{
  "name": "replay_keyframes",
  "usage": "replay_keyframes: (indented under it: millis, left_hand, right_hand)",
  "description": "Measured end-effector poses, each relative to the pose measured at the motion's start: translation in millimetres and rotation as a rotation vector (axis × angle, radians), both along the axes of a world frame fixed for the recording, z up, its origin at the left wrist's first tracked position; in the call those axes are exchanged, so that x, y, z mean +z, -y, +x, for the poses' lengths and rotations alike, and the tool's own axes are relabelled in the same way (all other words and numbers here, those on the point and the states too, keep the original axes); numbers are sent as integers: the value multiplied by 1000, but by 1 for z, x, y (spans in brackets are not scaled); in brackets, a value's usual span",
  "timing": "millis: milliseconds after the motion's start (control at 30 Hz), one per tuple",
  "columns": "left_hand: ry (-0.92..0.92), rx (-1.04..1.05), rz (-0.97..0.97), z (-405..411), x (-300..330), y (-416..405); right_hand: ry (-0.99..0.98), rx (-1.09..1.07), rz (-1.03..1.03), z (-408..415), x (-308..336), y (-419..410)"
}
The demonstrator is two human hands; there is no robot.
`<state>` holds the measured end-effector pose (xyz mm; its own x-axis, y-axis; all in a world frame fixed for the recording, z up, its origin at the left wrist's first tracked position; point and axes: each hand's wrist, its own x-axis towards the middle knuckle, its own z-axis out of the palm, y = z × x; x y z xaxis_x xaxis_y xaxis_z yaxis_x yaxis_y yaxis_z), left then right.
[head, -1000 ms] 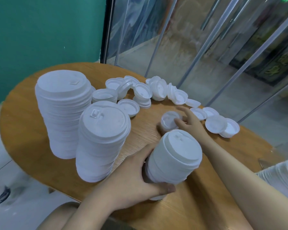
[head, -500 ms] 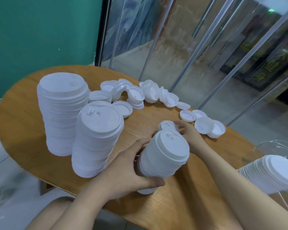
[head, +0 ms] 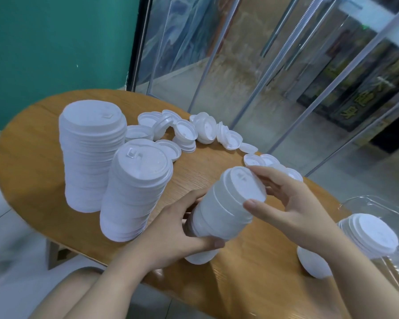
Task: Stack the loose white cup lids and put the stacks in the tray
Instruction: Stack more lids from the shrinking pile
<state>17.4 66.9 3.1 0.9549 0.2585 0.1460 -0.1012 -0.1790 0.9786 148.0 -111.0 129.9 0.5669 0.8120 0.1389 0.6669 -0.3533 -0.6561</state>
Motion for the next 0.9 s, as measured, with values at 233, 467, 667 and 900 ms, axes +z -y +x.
replay_keyframes:
  millis: [233,467,667,900]
  left_hand:
    - [9,4,4,0,-1,-1]
    - [15,1,2,1,-4,-1]
    - [-42,-4,11,0,-18,-7]
    - [-198,-5,93,-8,-25,-13]
  right_hand:
    - [58,43,-138,-1,1,-4]
    - [41,38,-128,-5,-11,-3]
    - [-170,-46,-36,-9,-29,6]
    - [-386,-247,62,-36,-96,25]
